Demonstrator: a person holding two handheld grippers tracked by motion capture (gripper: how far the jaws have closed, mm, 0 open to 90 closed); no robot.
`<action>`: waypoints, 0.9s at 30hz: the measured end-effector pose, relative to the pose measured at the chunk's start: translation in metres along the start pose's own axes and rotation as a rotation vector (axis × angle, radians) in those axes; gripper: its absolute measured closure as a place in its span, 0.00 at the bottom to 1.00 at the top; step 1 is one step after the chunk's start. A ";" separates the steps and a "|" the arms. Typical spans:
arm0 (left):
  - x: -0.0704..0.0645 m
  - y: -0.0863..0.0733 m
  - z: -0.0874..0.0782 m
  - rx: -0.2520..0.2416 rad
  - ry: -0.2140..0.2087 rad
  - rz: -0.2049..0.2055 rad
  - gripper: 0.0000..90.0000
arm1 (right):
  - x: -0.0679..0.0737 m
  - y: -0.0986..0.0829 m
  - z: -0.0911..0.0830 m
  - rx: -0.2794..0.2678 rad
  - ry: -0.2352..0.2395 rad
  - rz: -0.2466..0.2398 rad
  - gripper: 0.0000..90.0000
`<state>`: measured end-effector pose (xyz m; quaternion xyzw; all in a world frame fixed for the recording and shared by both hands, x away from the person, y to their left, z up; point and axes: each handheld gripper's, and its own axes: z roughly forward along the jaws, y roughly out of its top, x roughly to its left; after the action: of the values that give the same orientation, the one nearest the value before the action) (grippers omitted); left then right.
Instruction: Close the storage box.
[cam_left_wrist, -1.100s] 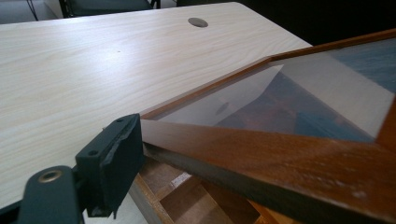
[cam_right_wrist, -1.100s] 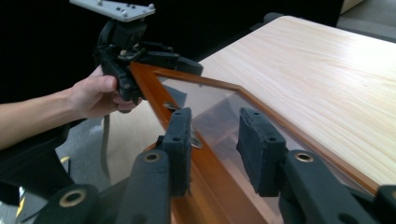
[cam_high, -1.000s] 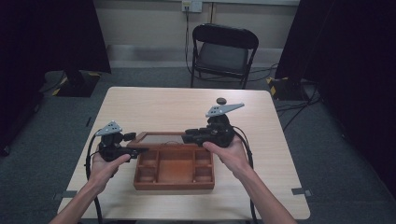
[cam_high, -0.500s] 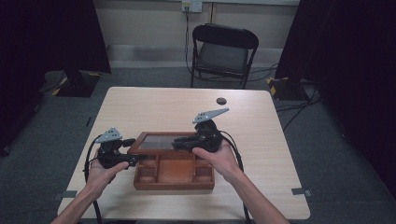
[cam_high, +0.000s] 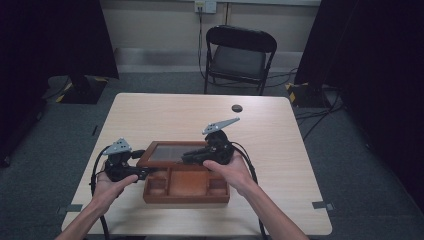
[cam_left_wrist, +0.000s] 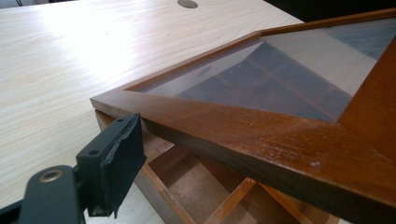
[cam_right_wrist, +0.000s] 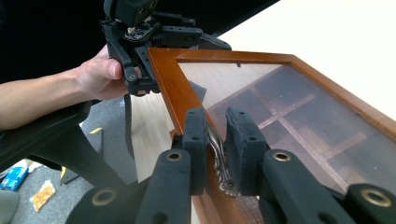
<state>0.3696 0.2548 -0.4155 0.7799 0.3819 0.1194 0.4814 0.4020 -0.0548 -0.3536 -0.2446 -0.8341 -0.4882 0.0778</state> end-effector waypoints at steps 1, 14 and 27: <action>0.000 0.000 0.000 0.002 -0.002 -0.001 0.19 | 0.000 0.000 0.000 0.002 0.002 0.003 0.87; 0.000 -0.002 0.005 0.021 0.002 0.013 0.20 | 0.001 -0.002 0.001 0.030 0.000 -0.029 0.91; 0.018 -0.006 -0.001 0.022 0.037 -0.018 0.23 | 0.003 -0.005 -0.004 0.032 -0.018 -0.035 0.91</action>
<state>0.3779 0.2700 -0.4232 0.7793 0.3990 0.1252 0.4668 0.3964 -0.0596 -0.3540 -0.2330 -0.8467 -0.4739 0.0655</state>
